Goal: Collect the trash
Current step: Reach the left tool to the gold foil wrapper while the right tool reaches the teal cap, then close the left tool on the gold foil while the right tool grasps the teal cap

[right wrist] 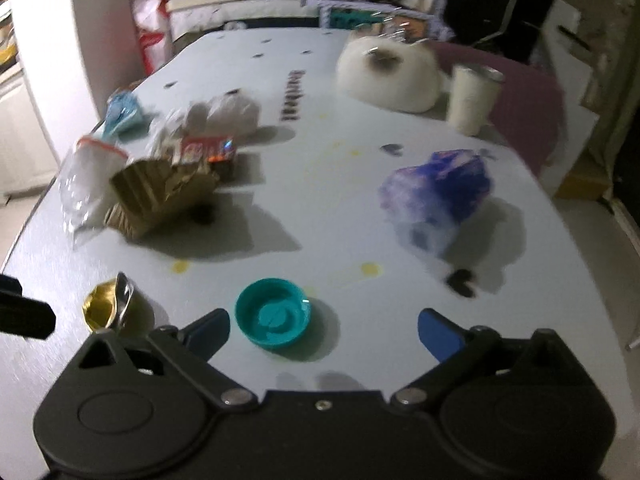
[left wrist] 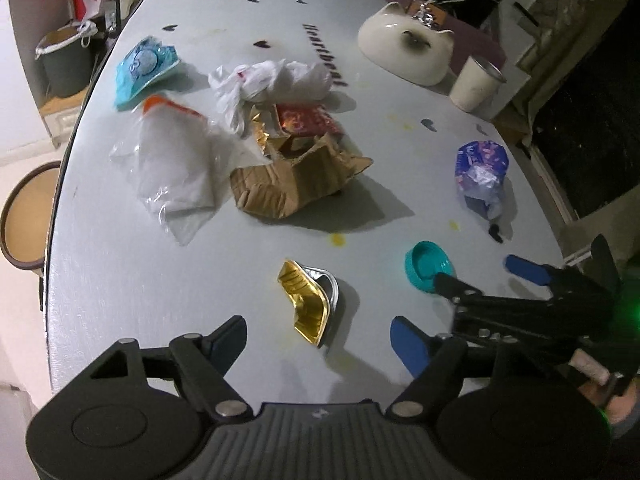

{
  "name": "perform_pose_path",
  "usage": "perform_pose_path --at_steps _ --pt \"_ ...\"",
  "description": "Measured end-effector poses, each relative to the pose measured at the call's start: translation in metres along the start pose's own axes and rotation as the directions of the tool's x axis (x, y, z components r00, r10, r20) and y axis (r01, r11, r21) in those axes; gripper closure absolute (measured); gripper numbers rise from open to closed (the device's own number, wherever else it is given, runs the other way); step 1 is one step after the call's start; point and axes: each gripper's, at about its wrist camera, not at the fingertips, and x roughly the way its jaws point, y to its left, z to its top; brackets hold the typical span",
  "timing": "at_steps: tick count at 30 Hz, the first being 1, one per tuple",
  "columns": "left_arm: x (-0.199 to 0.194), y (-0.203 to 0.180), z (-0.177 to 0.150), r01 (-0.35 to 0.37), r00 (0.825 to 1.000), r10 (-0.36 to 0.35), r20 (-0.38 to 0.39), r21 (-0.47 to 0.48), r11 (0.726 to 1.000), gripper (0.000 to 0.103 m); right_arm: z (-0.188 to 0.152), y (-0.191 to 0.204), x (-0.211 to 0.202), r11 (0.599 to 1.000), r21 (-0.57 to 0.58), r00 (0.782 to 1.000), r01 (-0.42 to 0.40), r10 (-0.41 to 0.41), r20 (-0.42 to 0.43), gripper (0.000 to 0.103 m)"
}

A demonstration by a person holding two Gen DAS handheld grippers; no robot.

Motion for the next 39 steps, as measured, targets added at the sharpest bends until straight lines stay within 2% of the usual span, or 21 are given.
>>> perform_pose_path --at_steps 5,6,9,10,17,23,27,29,30,35,39 --pt "0.017 0.008 0.004 0.02 1.0 -0.021 -0.012 -0.049 0.999 0.026 0.001 0.014 0.024 0.999 -0.05 0.999 -0.02 0.018 -0.035 0.033" --pt "0.02 0.009 0.004 0.021 1.0 -0.022 -0.015 -0.056 0.998 0.028 0.001 0.015 0.026 0.998 -0.049 0.999 -0.029 0.027 -0.041 0.04" --pt "0.03 0.011 0.004 0.027 0.999 -0.029 -0.021 -0.079 0.997 0.034 -0.001 0.019 0.027 0.998 -0.048 0.999 -0.042 0.041 -0.028 0.048" --pt "0.033 0.012 0.003 0.026 0.999 -0.028 -0.022 -0.086 0.996 0.036 -0.002 0.02 0.026 0.998 -0.054 0.999 -0.045 0.044 -0.024 0.055" --pt "0.049 0.016 0.005 0.044 0.998 -0.052 -0.042 -0.176 0.983 0.046 -0.013 0.028 0.013 0.999 -0.023 0.998 -0.048 0.048 -0.031 0.056" --pt "0.062 0.007 0.007 0.027 0.998 -0.038 -0.054 -0.194 0.981 0.052 -0.033 0.035 -0.005 0.997 0.058 0.997 -0.044 0.048 -0.063 0.057" --pt "0.064 0.004 0.006 -0.005 1.0 -0.001 -0.03 -0.209 0.978 0.074 -0.043 0.037 -0.016 0.994 0.107 0.996 -0.034 0.042 -0.078 0.057" --pt "0.065 0.005 0.006 -0.005 1.0 0.0 -0.022 -0.227 0.974 0.075 -0.046 0.038 -0.022 0.993 0.115 0.996 -0.03 0.039 -0.078 0.058" --pt "0.065 0.006 0.007 -0.007 1.0 0.002 -0.02 -0.223 0.975 0.079 -0.047 0.038 -0.024 0.993 0.117 0.996 -0.03 0.039 -0.078 0.058" --pt "0.063 0.002 0.005 -0.022 0.999 0.017 -0.028 -0.173 0.985 0.081 -0.05 0.037 -0.033 0.99 0.141 0.997 -0.016 0.027 -0.078 0.058" --pt "0.049 0.002 -0.001 -0.014 1.0 0.014 -0.003 -0.122 0.992 0.083 -0.049 0.033 -0.043 0.985 0.171 0.997 -0.014 0.026 -0.066 0.058"
